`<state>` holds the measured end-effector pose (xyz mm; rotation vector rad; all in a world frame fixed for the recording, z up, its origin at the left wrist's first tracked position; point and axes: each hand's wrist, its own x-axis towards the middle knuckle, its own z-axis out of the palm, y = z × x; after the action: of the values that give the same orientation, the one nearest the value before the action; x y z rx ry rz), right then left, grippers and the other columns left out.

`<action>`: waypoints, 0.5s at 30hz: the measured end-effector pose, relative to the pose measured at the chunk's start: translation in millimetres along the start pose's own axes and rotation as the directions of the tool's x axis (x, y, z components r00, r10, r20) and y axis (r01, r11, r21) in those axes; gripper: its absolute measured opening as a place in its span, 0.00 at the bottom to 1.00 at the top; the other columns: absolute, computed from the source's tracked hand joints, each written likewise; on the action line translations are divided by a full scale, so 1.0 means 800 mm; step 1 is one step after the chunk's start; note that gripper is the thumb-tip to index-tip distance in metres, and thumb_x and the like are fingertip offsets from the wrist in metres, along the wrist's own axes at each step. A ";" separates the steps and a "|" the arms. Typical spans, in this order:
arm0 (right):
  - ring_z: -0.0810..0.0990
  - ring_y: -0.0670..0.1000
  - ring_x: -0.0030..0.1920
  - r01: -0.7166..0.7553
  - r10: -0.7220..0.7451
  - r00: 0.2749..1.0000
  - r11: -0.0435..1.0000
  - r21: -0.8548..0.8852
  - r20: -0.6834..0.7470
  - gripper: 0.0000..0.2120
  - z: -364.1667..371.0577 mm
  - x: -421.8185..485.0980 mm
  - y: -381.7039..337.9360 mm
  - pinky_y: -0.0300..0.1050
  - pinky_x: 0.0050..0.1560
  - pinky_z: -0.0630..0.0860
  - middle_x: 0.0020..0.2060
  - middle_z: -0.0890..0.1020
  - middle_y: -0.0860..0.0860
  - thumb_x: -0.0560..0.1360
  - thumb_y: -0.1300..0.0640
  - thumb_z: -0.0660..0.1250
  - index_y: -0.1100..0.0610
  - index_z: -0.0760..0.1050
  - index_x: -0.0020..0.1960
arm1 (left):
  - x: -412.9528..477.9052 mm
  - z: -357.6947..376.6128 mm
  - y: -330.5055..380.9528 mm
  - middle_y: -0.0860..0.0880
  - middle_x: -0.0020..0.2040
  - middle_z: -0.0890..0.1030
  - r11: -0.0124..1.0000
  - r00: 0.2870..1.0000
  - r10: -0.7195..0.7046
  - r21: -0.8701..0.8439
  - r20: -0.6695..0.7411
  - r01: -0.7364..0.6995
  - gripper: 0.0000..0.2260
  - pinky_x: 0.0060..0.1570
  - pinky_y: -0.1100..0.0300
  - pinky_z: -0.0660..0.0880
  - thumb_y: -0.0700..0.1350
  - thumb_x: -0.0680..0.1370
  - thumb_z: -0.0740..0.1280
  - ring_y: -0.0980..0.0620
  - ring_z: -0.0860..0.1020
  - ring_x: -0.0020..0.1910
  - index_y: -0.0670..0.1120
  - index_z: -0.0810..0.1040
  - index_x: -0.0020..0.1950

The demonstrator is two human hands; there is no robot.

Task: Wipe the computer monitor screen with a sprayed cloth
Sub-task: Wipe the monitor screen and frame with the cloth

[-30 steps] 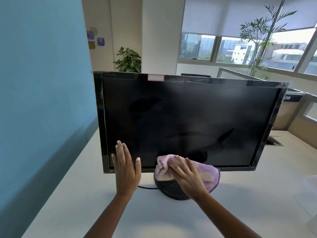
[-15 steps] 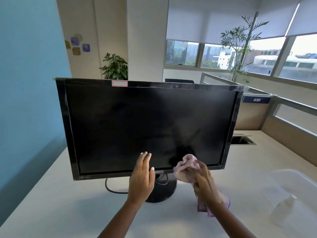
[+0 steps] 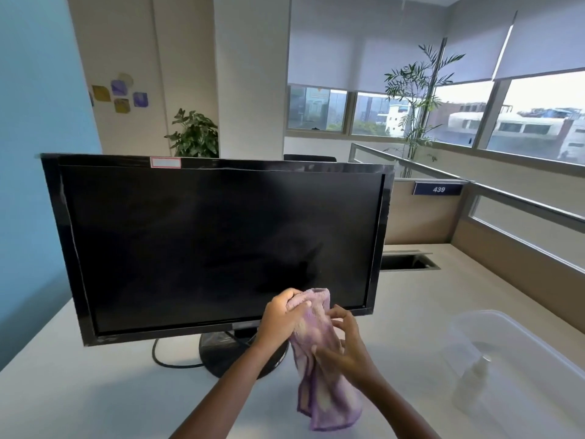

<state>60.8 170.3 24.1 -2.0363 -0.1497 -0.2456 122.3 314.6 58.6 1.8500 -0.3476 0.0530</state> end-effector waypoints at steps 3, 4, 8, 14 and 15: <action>0.76 0.45 0.57 -0.070 0.078 0.997 0.966 0.250 -0.024 0.21 -0.023 0.008 -0.005 0.35 0.48 0.77 0.58 0.75 0.50 0.75 0.56 0.66 0.45 0.59 0.62 | 0.003 0.003 0.010 0.56 0.41 0.80 0.996 0.993 0.089 -0.032 0.079 -0.087 0.04 0.44 0.69 0.72 0.44 0.75 0.66 0.57 0.78 0.45 0.53 0.78 0.44; 0.76 0.45 0.56 -0.085 0.098 0.995 0.961 0.265 -0.034 0.21 -0.030 0.012 -0.006 0.35 0.49 0.77 0.57 0.76 0.50 0.76 0.56 0.64 0.47 0.58 0.64 | 0.002 0.006 0.014 0.57 0.42 0.80 0.994 0.988 0.111 -0.031 0.110 -0.108 0.04 0.44 0.71 0.72 0.45 0.75 0.66 0.58 0.78 0.46 0.54 0.77 0.44; 0.77 0.49 0.54 -0.092 0.092 0.996 0.983 0.157 0.008 0.08 -0.052 0.026 -0.012 0.34 0.46 0.76 0.55 0.78 0.54 0.78 0.55 0.60 0.54 0.72 0.57 | 0.001 0.019 0.023 0.56 0.42 0.81 0.984 0.978 0.177 -0.044 0.107 -0.173 0.03 0.45 0.70 0.73 0.47 0.76 0.66 0.58 0.79 0.46 0.53 0.78 0.44; 0.78 0.52 0.51 -0.042 0.048 0.998 0.990 0.136 -0.042 0.07 -0.073 0.031 -0.015 0.41 0.48 0.78 0.46 0.78 0.51 0.78 0.55 0.60 0.57 0.71 0.53 | -0.005 0.011 0.029 0.57 0.30 0.75 0.941 0.976 0.210 0.258 0.059 -0.218 0.13 0.30 0.69 0.67 0.61 0.72 0.64 0.61 0.74 0.31 0.52 0.76 0.40; 0.78 0.50 0.48 -0.018 0.026 0.997 0.994 0.109 -0.073 0.05 -0.074 0.032 -0.016 0.37 0.45 0.77 0.43 0.76 0.48 0.78 0.55 0.60 0.55 0.70 0.51 | -0.006 0.011 0.031 0.56 0.29 0.74 0.931 0.977 0.205 0.297 0.053 -0.211 0.15 0.30 0.67 0.66 0.63 0.71 0.63 0.61 0.73 0.29 0.52 0.75 0.39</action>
<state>76.1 124.0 67.7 -1.9174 -0.0924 -0.2928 109.8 300.8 77.6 2.1100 -0.5766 0.2447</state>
